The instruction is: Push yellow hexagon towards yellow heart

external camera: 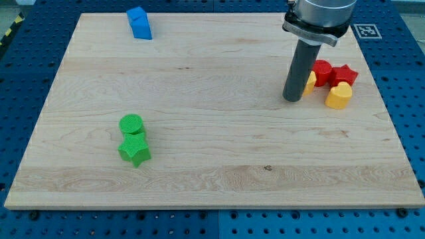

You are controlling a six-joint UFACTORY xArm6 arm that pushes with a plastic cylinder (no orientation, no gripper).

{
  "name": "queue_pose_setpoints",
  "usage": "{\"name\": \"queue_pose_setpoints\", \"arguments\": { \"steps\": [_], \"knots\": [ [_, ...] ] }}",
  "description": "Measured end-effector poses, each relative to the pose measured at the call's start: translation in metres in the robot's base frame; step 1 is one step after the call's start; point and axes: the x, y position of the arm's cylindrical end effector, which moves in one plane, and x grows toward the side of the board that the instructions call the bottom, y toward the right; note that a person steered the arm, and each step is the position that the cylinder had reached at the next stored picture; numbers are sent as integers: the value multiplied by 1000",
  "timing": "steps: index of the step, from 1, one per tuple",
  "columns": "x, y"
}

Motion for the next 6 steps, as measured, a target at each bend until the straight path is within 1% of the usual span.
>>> {"name": "queue_pose_setpoints", "arguments": {
  "steps": [1, 2, 3, 4, 6],
  "knots": [
    [0, -38],
    [-20, -58],
    [-41, -49],
    [-41, -44],
    [-41, -7]
  ]
}}
